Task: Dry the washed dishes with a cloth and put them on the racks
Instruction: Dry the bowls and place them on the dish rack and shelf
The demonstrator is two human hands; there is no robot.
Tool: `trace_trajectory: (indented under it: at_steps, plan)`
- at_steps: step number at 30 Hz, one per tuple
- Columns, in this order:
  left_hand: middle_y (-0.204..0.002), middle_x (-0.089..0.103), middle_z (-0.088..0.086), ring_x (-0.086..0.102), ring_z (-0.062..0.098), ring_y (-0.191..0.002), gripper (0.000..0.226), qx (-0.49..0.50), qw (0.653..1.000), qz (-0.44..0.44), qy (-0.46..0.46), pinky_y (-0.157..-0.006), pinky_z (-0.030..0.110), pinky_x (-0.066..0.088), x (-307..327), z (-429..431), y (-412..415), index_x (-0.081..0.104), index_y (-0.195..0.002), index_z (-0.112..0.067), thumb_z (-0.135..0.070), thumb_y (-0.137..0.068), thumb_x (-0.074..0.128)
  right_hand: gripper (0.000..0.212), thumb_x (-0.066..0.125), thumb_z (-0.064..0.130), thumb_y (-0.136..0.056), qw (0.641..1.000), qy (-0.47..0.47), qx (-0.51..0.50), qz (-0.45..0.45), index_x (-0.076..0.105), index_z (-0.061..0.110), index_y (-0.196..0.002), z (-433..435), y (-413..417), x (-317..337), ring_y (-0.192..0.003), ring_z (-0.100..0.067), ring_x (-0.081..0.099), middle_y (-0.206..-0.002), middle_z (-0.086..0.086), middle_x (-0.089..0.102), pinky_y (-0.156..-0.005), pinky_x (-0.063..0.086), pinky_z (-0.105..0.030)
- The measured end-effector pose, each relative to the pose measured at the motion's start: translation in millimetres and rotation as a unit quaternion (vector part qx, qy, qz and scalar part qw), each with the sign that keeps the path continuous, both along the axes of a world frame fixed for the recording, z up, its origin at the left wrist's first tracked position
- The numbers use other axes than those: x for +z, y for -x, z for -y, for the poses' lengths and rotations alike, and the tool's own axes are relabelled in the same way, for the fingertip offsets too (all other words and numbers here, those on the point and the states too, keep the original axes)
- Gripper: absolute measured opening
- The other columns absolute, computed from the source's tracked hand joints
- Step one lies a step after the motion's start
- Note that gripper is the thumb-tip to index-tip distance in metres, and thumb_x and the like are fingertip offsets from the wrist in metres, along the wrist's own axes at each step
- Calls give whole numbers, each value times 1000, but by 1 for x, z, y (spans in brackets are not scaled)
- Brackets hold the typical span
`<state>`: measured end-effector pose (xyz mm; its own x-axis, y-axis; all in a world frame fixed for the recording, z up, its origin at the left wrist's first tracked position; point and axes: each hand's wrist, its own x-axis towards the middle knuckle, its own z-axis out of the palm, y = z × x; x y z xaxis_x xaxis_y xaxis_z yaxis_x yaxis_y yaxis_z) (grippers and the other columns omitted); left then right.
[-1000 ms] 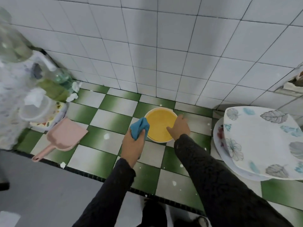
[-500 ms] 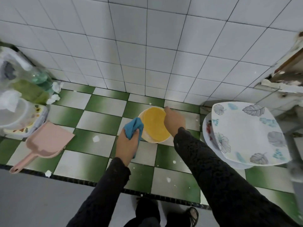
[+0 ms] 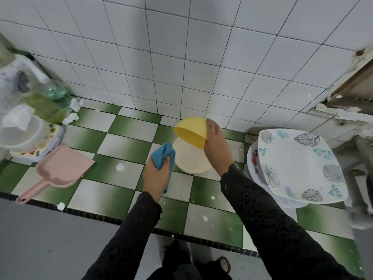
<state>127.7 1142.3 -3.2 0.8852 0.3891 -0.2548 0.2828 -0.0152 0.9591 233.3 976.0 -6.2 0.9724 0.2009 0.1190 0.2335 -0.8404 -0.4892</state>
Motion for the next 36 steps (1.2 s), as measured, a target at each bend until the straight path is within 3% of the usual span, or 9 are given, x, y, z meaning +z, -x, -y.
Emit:
trace_trajectory:
  at_steps: [8, 15, 18, 22, 25, 27, 30, 33, 36]
  plan:
    - [-102, 58, -7, 56, 13, -98, 20, 16, 1000, -8, 19, -87, 30, 46, 4, 22, 7, 49, -118, -25, -23, -99, 56, 60, 46, -2, -100, 996, -53, -17, 65, 22, 7, -155, 26, 19, 4, -134, -28, 38, -157, -12, 24, -99, 47, -37]
    - [-102, 61, -2, 61, 18, -100, 27, 49, 999, 3, 6, -88, 33, 51, 4, 54, 12, 54, -124, -10, -23, -99, 56, 62, 51, 4, -88, 966, -231, -116, -14, 32, 0, -147, 68, 38, 4, -113, -17, 37, -139, -19, 37, -97, 32, -20]
    - [-104, 59, -5, 59, 4, -93, 26, 123, 992, 26, 10, -84, 21, 50, 13, 78, 17, 52, -123, -15, -23, -99, 57, 54, 59, 29, -85, 891, -363, -201, -186, 39, 16, -133, 90, 48, 3, -111, -22, 49, -134, -11, 45, -89, 53, -39]
    - [-102, 58, -13, 58, -10, -85, 31, 184, 977, 108, -13, -75, 8, 49, 33, 125, 6, 51, -128, -15, -17, -97, 59, 36, 59, 31, -100, 699, -576, -188, -380, 44, 26, -132, 113, 71, 10, -116, -29, 54, -139, -8, 48, -82, 58, -49]
    - [-119, 62, -2, 58, 6, -107, 39, 82, 984, 139, -81, -94, 22, 50, 33, 149, -7, 52, -135, -14, -12, -96, 60, 48, 63, 48, -94, 595, -658, -133, -443, 48, 29, -136, 121, 82, 5, -125, -38, 55, -141, -14, 55, -93, 53, -62]
    - [-134, 58, 5, 52, 19, -124, 48, -72, 949, 170, -256, -108, 35, 40, 21, 157, -18, 52, -138, -16, -5, -92, 60, 64, 61, 55, -92, 528, -705, -95, -464, 46, 23, -145, 126, 87, 7, -127, -41, 56, -140, -18, 59, -95, 50, -66]
    - [-151, 44, 6, 34, 23, -143, 57, -273, 834, 129, -461, -120, 36, 10, 13, 163, -28, 43, -146, -16, -11, -91, 56, 71, 57, 56, -93, 509, -735, -59, -443, 42, 18, -151, 137, 90, 8, -132, -43, 53, -144, -20, 55, -102, 45, -67]
    - [-164, 16, 2, 12, 19, -151, 62, -338, 810, 44, -477, -123, 34, 2, 17, 178, -22, 18, -157, -19, -32, -101, 41, 79, 64, 55, -90, 520, -737, -37, -431, 36, 18, -154, 146, 86, 1, -136, -42, 49, -149, -22, 49, -108, 40, -66]
    - [-160, 28, 1, 25, 25, -147, 53, -397, 820, 10, -412, -121, 39, 21, 23, 197, -12, 29, -154, -23, -41, -104, 33, 101, 77, 62, -75, 466, -777, -37, -422, 37, 12, -153, 154, 86, 2, -137, -43, 48, -149, -23, 49, -112, 38, -60]
